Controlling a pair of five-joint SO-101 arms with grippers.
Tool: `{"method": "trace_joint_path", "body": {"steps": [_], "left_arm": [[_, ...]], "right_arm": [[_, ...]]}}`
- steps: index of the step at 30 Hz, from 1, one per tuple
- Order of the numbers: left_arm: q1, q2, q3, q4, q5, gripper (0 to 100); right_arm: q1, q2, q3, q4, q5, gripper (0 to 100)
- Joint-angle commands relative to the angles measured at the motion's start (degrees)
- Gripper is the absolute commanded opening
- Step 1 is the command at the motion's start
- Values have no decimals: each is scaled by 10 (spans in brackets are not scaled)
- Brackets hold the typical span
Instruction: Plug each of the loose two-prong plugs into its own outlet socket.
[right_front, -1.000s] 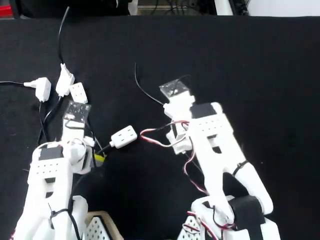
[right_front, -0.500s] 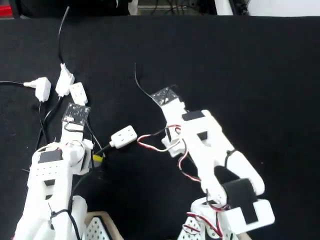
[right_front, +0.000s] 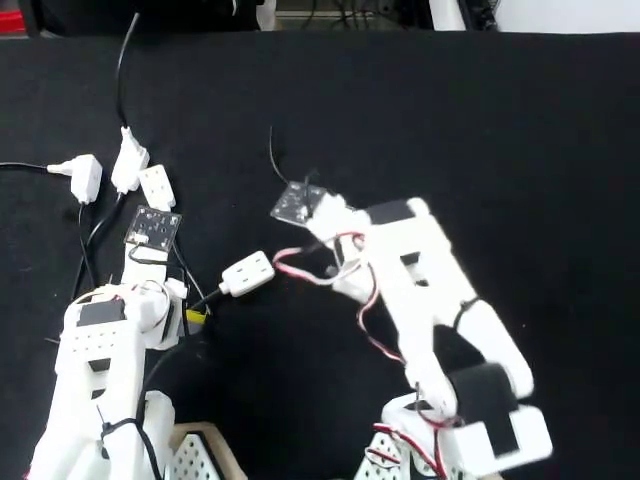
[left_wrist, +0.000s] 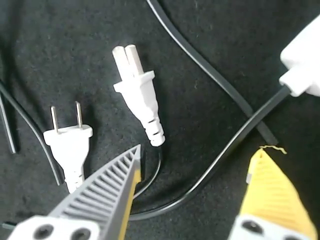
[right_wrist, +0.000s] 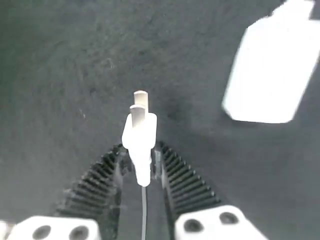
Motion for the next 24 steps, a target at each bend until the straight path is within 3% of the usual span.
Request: {"method": "trace_joint_path", "body": {"steps": [1, 6, 14, 18, 24], "left_arm": [[-2, -10, 0, -9, -3, 332], [-1, -10, 0, -9, -4, 332], [-1, -10, 1, -5, -35, 332], [-1, -10, 1, -5, -39, 332], [-1, -10, 1, -5, -38, 332]], "right_arm": [[5, -64, -92, 62, 141, 15], [-9, -60, -96, 55, 329, 12], [-18, 64, -95, 51, 332, 31], [-14, 62, -95, 54, 329, 126], [-13, 0, -59, 62, 300, 130]]}}
